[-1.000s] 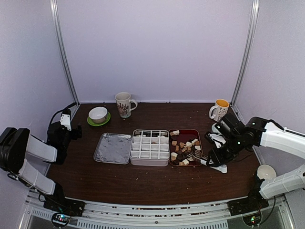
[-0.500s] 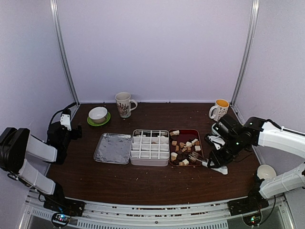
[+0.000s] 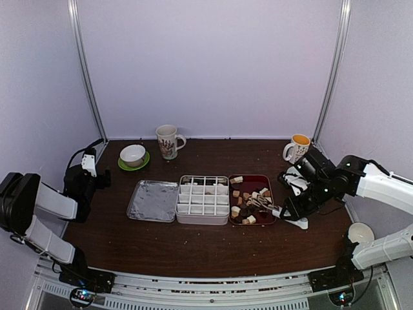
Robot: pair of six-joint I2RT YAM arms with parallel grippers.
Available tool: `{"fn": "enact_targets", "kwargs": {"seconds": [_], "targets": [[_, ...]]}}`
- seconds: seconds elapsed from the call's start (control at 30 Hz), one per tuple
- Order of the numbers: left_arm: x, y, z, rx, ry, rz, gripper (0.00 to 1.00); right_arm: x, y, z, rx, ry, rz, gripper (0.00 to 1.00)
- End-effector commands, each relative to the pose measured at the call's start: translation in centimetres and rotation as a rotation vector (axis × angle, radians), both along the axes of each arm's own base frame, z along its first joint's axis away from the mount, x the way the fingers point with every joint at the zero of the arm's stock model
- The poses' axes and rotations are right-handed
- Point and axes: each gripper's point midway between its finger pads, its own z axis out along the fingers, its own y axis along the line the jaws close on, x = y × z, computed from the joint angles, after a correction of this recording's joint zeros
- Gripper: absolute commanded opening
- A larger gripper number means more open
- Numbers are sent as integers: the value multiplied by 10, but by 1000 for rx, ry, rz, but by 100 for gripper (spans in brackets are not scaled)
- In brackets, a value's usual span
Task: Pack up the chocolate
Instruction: Pick up the fake chocolate from the plate, then place the fake chocolate in the empty pocket of the box.
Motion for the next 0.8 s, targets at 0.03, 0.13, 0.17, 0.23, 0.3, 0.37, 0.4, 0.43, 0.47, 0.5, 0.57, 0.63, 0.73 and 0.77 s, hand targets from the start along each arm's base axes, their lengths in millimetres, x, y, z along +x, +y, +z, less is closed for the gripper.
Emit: {"fn": "enact_targets", "kwargs": {"seconds": [0.03, 0.13, 0.17, 0.23, 0.3, 0.37, 0.4, 0.43, 0.47, 0.5, 0.57, 0.63, 0.73, 0.77], "targets": [[2, 4, 16, -9, -57, 17, 98, 20, 23, 39, 125, -126, 35, 20], [2, 5, 16, -10, -56, 18, 98, 22, 33, 51, 179, -146, 55, 20], [2, 5, 16, -9, -56, 18, 98, 23, 35, 53, 194, -152, 59, 20], [2, 4, 15, -9, -55, 17, 98, 24, 42, 60, 230, -164, 66, 19], [2, 5, 16, -9, -57, 18, 98, 25, 48, 66, 271, -176, 73, 19], [2, 4, 16, -9, -58, 17, 98, 26, 57, 71, 317, -191, 83, 19], [2, 4, 16, -10, -57, 17, 98, 26, 61, 73, 341, -198, 88, 19], [2, 5, 16, -9, -58, 18, 98, 27, 66, 75, 361, -203, 93, 18], [2, 5, 16, -9, -58, 18, 98, 30, 73, 78, 386, -214, 101, 18], [2, 5, 16, -10, -58, 18, 98, 31, 78, 79, 400, -215, 108, 18], [2, 5, 15, -9, -55, 18, 98, 33, 90, 77, 411, -212, 127, 18], [2, 5, 16, -10, -58, 18, 98, 35, 100, 78, 418, -216, 147, 18], [2, 5, 16, -9, -58, 18, 98, 38, 113, 76, 425, -220, 174, 18], [2, 5, 16, -9, -58, 18, 98, 38, 117, 75, 428, -220, 184, 18]]}}
